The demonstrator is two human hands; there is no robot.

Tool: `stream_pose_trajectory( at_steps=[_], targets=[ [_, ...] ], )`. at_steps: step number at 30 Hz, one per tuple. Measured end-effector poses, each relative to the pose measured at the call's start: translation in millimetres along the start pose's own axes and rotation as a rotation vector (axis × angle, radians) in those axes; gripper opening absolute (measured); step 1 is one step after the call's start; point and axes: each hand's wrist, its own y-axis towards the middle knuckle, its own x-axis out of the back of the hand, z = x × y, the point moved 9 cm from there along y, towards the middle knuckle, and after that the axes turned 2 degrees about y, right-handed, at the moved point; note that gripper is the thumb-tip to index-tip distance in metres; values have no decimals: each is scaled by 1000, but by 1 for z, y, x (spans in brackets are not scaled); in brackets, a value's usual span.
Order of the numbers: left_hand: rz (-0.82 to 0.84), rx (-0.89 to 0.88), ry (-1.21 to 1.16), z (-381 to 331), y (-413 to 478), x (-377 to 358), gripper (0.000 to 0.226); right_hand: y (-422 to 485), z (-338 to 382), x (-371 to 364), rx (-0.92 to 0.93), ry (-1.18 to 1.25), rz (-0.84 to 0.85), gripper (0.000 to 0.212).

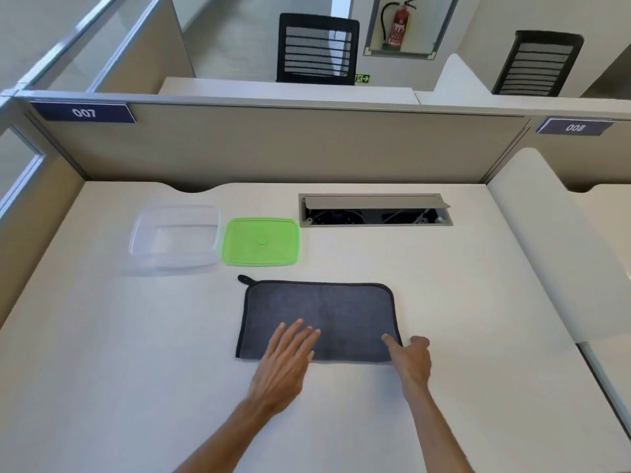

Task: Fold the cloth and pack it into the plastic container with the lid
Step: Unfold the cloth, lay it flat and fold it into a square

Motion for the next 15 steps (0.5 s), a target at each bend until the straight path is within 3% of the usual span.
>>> stream_pose_trajectory(
  at_steps=[1, 4, 7, 12, 15],
  targets=[
    [10, -71, 1, -12, -1, -2, 48, 3, -3, -1, -53, 49, 16, 68],
    [44, -134, -37, -27, -7, -4, 44, 7, -4, -6, -78, 173, 79, 29],
    [62, -89, -110, -23, -14, -7, 42, -7, 11, -15, 27, 205, 129, 21],
    [146, 125, -374, 0, 3, -7, 46, -66, 69, -31, 395, -49, 20, 18],
    [141, 400, -650, 25, 23, 4, 46, -104, 96, -52, 549, -147, -32, 21]
  ],
)
